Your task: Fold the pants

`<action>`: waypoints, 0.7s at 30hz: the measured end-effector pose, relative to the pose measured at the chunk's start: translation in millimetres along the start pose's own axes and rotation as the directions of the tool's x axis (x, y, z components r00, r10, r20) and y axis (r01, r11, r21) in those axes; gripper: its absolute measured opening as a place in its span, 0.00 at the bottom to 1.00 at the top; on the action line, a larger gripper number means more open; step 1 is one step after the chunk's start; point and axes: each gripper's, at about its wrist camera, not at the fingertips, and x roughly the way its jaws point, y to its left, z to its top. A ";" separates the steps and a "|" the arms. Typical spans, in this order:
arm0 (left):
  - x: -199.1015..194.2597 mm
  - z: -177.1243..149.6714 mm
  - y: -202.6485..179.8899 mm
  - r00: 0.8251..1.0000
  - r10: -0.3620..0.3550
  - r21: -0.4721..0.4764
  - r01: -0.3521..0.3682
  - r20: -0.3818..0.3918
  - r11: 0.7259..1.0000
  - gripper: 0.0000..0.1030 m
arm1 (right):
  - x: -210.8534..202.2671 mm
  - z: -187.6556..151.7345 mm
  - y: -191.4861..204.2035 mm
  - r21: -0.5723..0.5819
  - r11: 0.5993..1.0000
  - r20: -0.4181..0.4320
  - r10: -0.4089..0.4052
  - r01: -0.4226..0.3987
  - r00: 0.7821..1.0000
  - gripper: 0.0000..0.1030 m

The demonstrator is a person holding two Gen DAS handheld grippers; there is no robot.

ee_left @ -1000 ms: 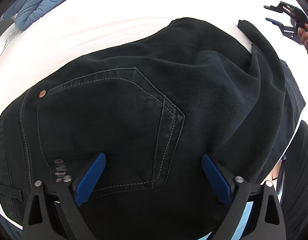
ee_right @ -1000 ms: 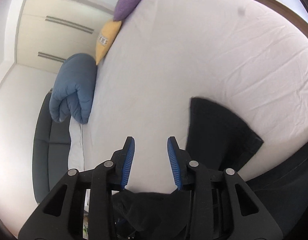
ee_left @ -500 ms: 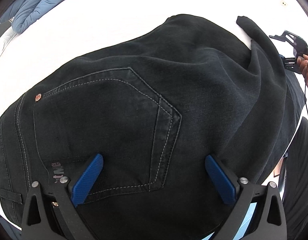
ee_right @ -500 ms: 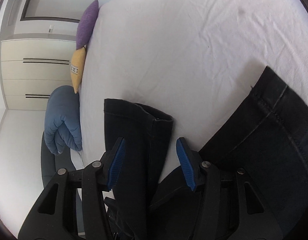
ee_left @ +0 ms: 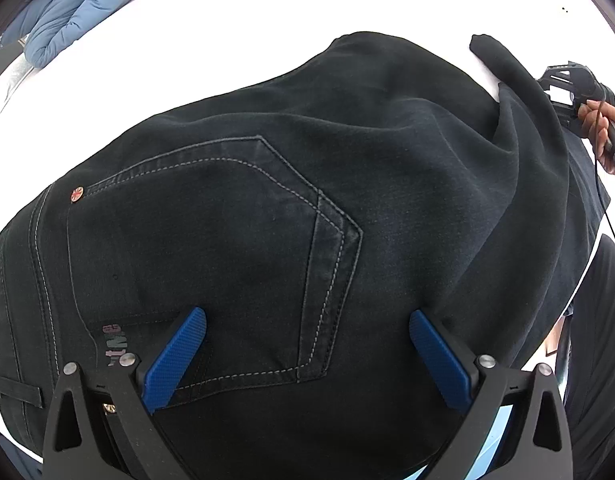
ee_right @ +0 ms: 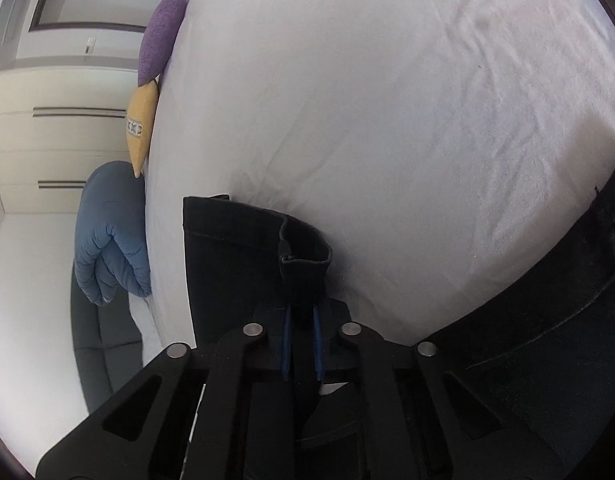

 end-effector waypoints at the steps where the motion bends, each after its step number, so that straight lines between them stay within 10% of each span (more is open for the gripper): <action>1: -0.4 -0.1 0.2 1.000 -0.001 0.000 0.001 0.000 1.000 1.00 | -5.7 -0.6 6.9 -0.028 1.000 0.020 -0.003 0.003 1.000 0.03; 12: -4.5 -1.3 3.3 1.000 -0.020 0.001 0.020 0.001 1.000 1.00 | -137.5 -21.3 104.0 -0.186 0.977 0.265 0.151 -0.104 0.952 0.02; 21: -8.8 -2.5 5.6 0.999 -0.040 0.023 0.040 -0.009 0.999 0.99 | -194.0 -85.1 -1.9 0.024 0.999 0.345 0.025 -0.036 0.938 0.02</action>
